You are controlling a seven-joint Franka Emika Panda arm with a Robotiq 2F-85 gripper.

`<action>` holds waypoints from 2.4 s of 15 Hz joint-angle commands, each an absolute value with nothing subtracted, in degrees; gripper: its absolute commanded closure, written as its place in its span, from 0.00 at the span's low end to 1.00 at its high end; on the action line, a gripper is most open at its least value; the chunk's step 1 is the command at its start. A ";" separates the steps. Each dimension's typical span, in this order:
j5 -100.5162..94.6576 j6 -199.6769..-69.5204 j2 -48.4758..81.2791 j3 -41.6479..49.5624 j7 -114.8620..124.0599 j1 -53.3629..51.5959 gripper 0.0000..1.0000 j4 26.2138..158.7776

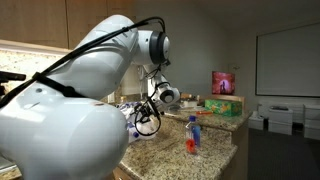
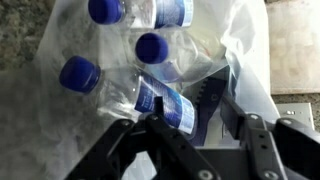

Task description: Put the bottles in the plastic

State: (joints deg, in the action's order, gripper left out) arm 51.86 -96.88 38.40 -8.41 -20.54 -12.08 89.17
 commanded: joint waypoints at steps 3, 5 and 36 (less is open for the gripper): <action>48.28 -97.11 36.70 -9.33 -21.08 -10.50 0.01 86.55; 46.59 -98.71 34.05 -8.75 -21.00 -10.48 0.00 87.86; -7.23 -147.74 -19.36 -10.62 28.29 12.99 0.00 140.76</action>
